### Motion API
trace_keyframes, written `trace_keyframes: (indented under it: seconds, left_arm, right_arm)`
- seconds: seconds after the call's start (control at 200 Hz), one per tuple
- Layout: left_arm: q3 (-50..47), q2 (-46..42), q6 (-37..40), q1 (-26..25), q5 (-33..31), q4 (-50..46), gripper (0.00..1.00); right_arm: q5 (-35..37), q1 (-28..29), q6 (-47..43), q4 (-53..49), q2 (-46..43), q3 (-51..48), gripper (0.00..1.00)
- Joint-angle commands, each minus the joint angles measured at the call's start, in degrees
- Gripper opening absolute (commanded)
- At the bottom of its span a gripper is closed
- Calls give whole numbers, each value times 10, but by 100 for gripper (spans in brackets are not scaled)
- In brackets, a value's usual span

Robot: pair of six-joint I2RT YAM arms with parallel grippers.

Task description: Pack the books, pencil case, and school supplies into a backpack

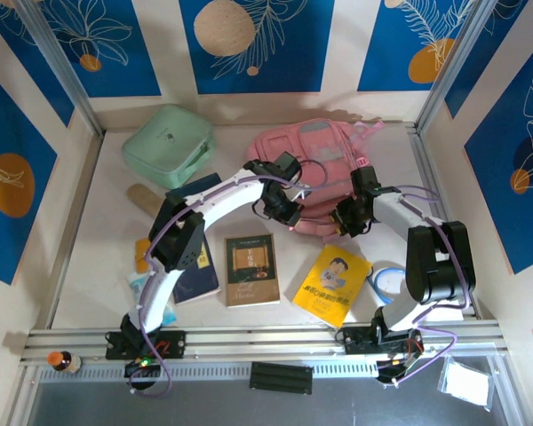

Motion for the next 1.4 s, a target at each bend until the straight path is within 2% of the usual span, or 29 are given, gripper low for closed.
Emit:
trace_keyframes:
  seconds: [0.0, 0.135, 0.43, 0.78, 1.0, 1.11, 1.22, 1.395]
  left_arm:
    - [2, -10, 41, 33, -77, -77, 0]
    - [13, -3, 47, 64, -115, -81, 0]
    - [62, 51, -1, 140, -114, -17, 0]
    - [152, 113, -28, 162, -169, 34, 0]
    - [136, 74, -57, 169, -172, 43, 37]
    - [112, 20, -96, 176, -139, 35, 45]
    - [49, -54, -110, 178, -134, 52, 52]
    - [-94, -176, -143, 183, -130, 103, 64]
  right_arm:
    - [41, -10, -22, -11, -30, 7, 26]
    - [57, -4, -30, -20, -46, 12, 26]
    - [44, 7, -37, -5, -86, 13, 26]
    - [-16, 43, 9, 48, -66, 10, 26]
    - [-43, 92, 39, 98, 0, 44, 27]
    - [-48, 106, 49, 114, 40, 64, 27]
    - [-43, 123, 32, 121, 71, 91, 29]
    - [-41, 149, -68, 92, 86, 124, 47]
